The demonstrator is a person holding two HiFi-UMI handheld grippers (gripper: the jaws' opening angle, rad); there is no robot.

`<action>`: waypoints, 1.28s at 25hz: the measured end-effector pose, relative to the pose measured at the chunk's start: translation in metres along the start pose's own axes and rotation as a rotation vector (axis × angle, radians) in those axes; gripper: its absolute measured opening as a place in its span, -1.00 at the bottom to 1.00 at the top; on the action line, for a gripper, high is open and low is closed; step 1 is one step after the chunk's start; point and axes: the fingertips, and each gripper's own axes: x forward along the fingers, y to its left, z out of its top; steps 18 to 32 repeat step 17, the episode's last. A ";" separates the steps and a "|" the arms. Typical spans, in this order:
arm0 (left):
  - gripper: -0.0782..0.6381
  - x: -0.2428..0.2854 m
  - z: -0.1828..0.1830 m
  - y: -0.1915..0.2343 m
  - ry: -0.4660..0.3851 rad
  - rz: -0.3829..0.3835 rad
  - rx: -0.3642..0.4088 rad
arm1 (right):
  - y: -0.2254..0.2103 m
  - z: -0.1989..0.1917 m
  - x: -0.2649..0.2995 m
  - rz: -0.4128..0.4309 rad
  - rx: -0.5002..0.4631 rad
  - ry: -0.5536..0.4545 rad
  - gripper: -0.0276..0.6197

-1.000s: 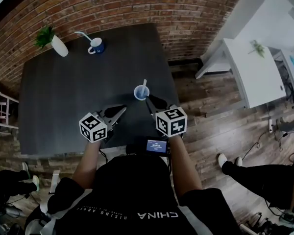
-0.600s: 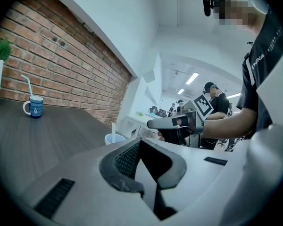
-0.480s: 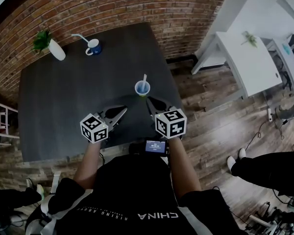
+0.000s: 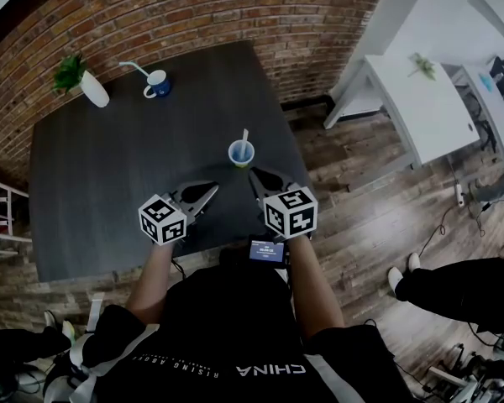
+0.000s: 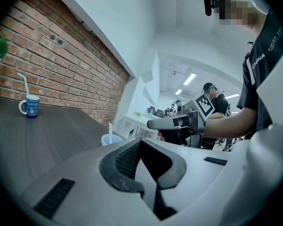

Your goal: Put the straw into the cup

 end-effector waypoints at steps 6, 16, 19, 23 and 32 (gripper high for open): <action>-0.78 0.002 0.001 0.004 0.010 0.009 0.003 | 0.000 0.004 0.002 0.005 -0.006 0.000 -0.90; -0.78 0.003 0.000 0.009 0.020 0.002 0.004 | -0.003 0.007 0.007 -0.003 -0.010 0.001 -0.90; -0.78 0.004 0.001 0.010 0.020 0.001 0.004 | -0.003 0.007 0.008 -0.003 -0.010 0.001 -0.90; -0.78 0.004 0.001 0.010 0.020 0.001 0.004 | -0.003 0.007 0.008 -0.003 -0.010 0.001 -0.90; -0.78 0.004 0.001 0.010 0.020 0.001 0.004 | -0.003 0.007 0.008 -0.003 -0.010 0.001 -0.90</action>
